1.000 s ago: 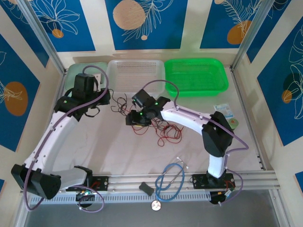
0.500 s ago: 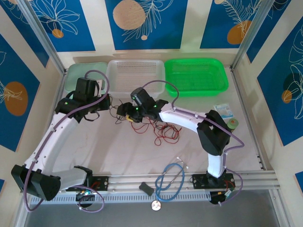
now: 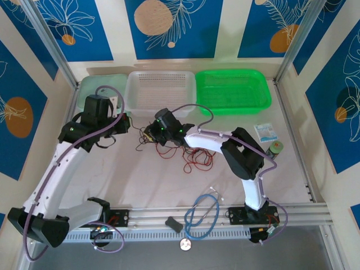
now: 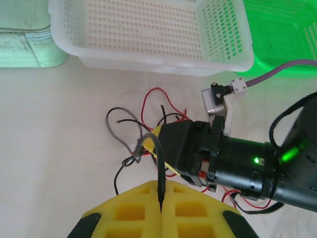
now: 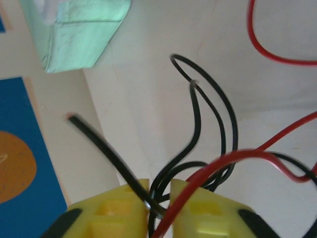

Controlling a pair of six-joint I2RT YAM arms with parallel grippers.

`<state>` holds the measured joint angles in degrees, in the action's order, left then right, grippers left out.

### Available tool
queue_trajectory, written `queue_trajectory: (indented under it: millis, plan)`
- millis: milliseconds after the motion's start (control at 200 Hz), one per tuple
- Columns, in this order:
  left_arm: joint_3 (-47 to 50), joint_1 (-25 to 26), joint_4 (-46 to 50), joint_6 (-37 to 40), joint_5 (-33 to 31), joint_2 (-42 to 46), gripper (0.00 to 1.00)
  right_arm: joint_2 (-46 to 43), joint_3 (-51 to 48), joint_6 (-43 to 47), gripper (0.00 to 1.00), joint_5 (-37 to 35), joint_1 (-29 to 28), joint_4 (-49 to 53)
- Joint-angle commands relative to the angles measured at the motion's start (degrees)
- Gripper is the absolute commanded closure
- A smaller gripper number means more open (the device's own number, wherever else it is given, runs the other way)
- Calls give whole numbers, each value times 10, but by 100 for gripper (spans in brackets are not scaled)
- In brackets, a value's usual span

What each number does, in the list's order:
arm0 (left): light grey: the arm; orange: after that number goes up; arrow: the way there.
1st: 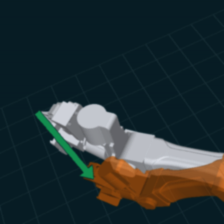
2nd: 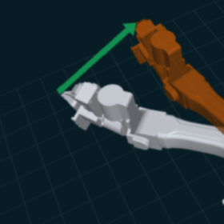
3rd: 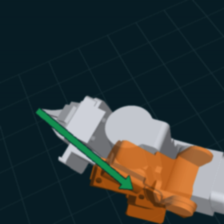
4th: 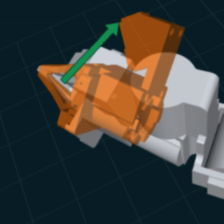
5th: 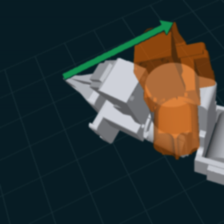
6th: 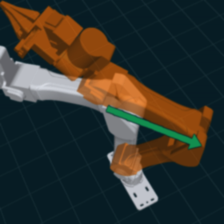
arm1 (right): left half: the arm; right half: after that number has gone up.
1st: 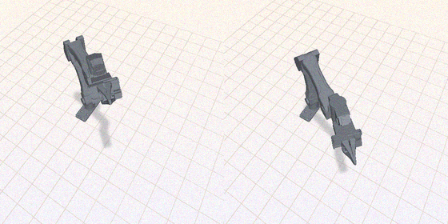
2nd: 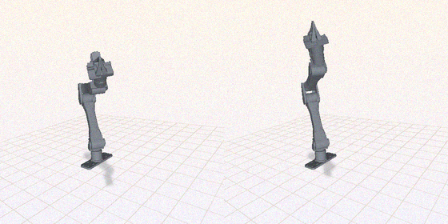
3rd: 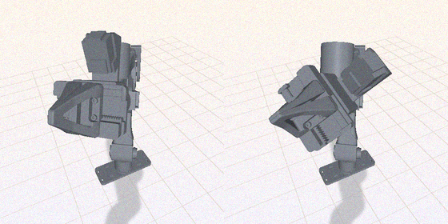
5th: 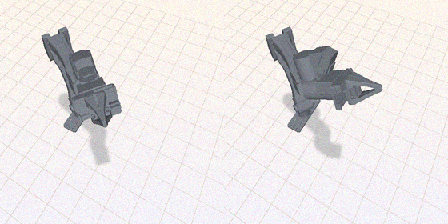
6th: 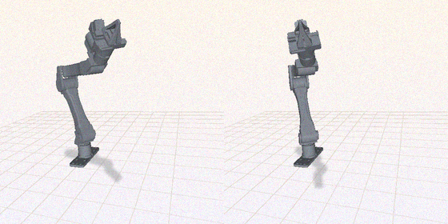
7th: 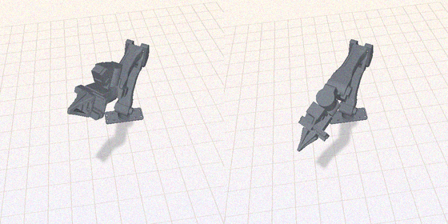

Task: Untangle the cables
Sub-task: Untie the cable from multiple cables.

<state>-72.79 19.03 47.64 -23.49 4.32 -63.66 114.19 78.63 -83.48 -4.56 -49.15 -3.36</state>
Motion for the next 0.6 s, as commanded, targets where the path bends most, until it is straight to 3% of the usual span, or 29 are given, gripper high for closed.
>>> queue_trajectory:
  millis: [0,220,595]
  plan:
    - [-21,5,21,1,-4,16,100,0,3,-8,92,-40,0,13]
    - [-96,6,63,20,-77,13,100,-49,-76,22,92,-75,16,58]
    - [-200,5,62,35,-122,2,100,-103,-240,23,90,-83,68,51]
